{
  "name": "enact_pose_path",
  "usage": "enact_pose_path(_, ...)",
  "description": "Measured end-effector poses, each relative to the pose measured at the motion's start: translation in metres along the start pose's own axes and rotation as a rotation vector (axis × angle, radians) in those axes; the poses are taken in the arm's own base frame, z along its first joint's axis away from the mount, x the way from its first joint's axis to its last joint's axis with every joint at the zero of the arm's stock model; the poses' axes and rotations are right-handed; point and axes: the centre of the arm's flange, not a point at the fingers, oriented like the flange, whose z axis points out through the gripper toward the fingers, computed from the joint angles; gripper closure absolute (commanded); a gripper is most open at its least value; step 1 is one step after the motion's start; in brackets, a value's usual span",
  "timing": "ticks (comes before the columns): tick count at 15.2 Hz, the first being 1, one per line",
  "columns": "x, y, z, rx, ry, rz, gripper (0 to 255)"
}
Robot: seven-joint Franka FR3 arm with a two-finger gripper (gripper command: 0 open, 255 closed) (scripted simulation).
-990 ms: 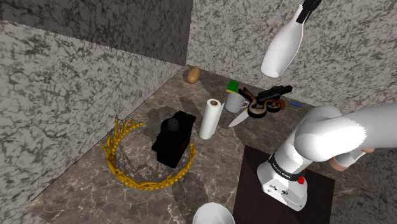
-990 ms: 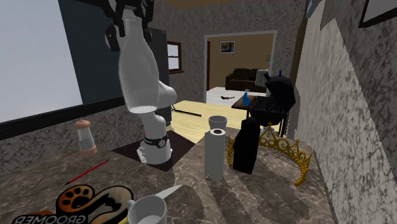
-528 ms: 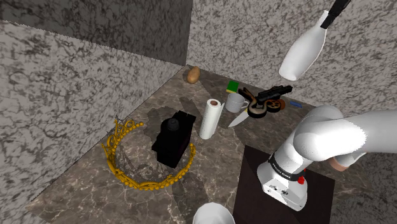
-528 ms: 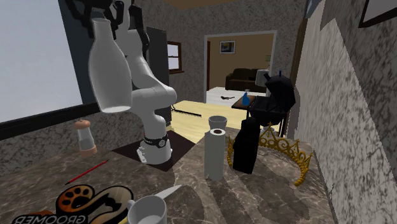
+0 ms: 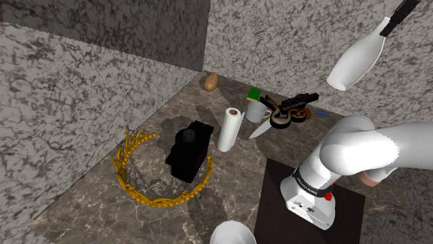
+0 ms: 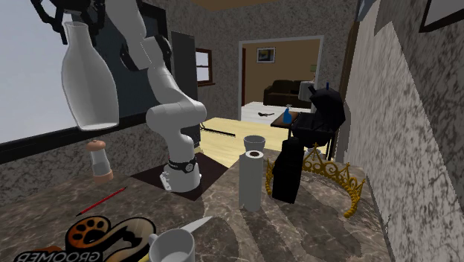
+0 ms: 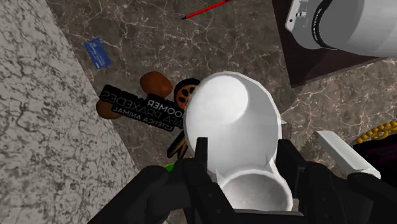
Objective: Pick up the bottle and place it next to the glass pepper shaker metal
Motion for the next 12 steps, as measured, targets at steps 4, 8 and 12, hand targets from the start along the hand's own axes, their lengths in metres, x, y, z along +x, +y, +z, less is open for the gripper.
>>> enact_pose_path(4,-0.044,0.034,0.001,0.0,0.001,0.0,255)
enact_pose_path(8,-0.081,0.067,-0.004,0.0,0.0,0.0,255)
enact_pose_path(12,-0.124,0.099,-0.009,0.0,0.0,0.0,255)
